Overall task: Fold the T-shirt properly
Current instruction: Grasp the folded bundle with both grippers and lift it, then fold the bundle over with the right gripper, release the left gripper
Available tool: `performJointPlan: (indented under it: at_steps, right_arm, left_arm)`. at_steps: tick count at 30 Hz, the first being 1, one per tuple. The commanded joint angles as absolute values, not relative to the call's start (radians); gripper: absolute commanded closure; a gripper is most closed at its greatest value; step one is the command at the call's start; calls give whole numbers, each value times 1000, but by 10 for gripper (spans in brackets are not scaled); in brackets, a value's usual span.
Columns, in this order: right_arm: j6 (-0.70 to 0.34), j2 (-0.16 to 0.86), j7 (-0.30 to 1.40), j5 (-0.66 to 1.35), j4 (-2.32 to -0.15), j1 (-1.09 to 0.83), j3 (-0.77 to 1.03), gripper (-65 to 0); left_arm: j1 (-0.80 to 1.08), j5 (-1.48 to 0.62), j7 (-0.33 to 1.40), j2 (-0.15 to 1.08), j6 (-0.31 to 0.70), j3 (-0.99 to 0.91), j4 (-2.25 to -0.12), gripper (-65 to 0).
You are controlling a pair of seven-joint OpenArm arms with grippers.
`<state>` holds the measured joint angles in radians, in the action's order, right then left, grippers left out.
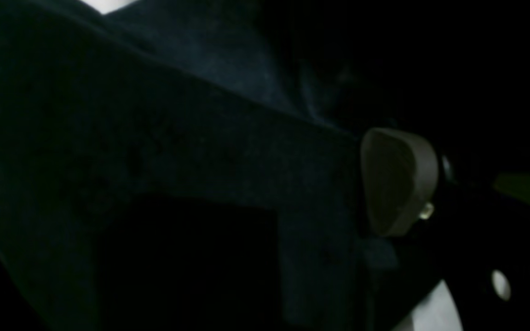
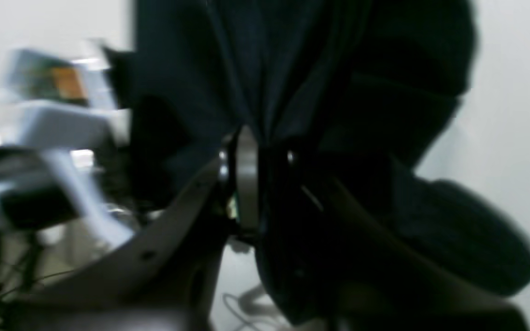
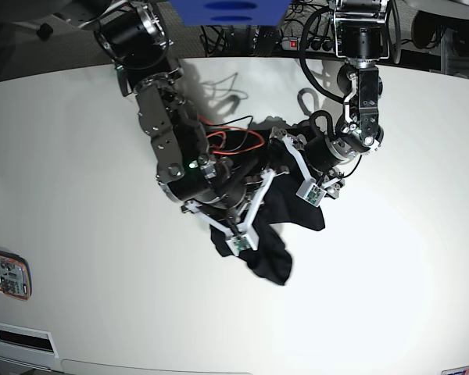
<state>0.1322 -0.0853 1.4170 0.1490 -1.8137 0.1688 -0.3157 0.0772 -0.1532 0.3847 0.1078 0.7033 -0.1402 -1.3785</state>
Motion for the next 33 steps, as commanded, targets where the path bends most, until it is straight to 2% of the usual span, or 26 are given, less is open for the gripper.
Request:
performJointPlan:
  at_steps: [1, 7, 13, 20, 28, 33]
  right_arm:
    - [133, -102, 1396, 150, -1819, 193, -317, 0]
    - [133, -105, 1365, 150, -1778, 193, -317, 0]
    - [133, -105, 1356, 150, -1770, 193, -317, 0]
    - [133, -107, 1353, 148, -1744, 193, -335, 0]
    - [134, -107, 1268, 148, -1620, 193, -432, 0]
    - [156, -107, 1213, 61, -1584, 193, -516, 0]
  left_arm:
    - [79, -140, 415, 107, 698, -140, -1391, -650]
    - [197, -140, 415, 128, 698, -213, -1638, -650]
    - [257, -140, 418, 134, 698, -321, -1784, -650]
    - [286, -148, 685, 143, 698, -610, -2032, -650]
    - [283, -151, 662, 252, 698, -969, -2054, -650]
    - [275, -151, 602, 274, 698, -1092, -2054, -650]
